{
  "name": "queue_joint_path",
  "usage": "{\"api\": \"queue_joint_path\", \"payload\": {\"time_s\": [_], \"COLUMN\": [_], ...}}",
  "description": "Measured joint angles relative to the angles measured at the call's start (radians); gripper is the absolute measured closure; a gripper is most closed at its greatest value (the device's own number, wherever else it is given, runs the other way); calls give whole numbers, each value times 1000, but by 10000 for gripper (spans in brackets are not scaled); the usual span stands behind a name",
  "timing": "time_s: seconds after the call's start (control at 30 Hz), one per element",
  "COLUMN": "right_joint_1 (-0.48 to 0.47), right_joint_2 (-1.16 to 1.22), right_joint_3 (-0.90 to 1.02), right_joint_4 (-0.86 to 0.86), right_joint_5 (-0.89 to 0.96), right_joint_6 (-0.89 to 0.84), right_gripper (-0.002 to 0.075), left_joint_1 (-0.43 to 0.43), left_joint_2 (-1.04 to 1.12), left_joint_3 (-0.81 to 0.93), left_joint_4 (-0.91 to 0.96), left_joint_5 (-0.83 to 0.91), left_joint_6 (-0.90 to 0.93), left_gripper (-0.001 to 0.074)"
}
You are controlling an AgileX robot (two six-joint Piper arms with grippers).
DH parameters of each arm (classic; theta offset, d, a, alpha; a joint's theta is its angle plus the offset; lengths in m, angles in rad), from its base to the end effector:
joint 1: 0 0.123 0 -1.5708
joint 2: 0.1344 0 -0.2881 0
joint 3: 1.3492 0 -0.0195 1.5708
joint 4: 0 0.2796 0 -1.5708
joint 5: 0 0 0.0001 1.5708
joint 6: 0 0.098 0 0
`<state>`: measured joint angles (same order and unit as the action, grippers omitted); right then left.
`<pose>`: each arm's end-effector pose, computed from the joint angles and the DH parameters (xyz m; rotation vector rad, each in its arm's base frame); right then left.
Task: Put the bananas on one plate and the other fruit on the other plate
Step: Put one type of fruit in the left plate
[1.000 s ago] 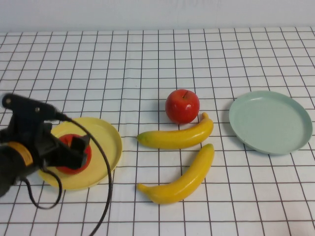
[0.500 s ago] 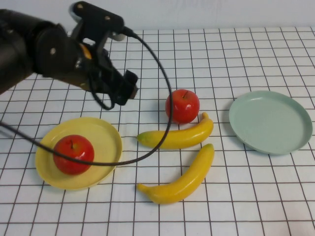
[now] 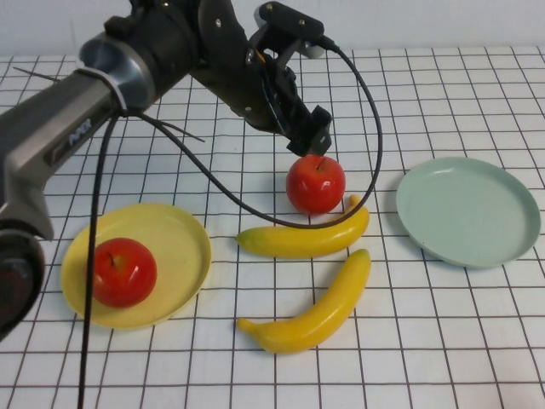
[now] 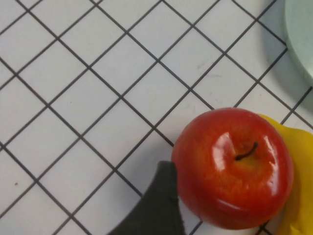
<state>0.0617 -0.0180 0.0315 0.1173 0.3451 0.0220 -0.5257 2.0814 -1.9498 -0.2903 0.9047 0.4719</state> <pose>0.0852 0.0092 0.1704 0.0374 1.8429 0.1723 0.4305 -0.2753 0.2838 1.0796 2.2611 -0.3817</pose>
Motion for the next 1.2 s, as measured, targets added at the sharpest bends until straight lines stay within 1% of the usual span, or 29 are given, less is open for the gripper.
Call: {"api": "queue_joint_path", "payload": {"time_s": [0.17, 0.27, 0.63, 1.2], "right_joint_1": [0, 0, 0, 0], "right_joint_2": [0, 0, 0, 0], "right_joint_3": [0, 0, 0, 0], "right_joint_4": [0, 0, 0, 0], "right_joint_5": [0, 0, 0, 0], "right_joint_6": [0, 0, 0, 0], "right_gripper": [742, 742, 742, 742], "left_joint_1": [-14, -23, -23, -23], "left_joint_2": [89, 122, 193, 203], "left_joint_3": [-82, -97, -100, -112], "left_joint_4": [6, 6, 8, 10], "left_joint_5": [26, 28, 39, 60], "left_joint_6": [34, 42, 54, 65], "left_gripper": [66, 66, 66, 71]}}
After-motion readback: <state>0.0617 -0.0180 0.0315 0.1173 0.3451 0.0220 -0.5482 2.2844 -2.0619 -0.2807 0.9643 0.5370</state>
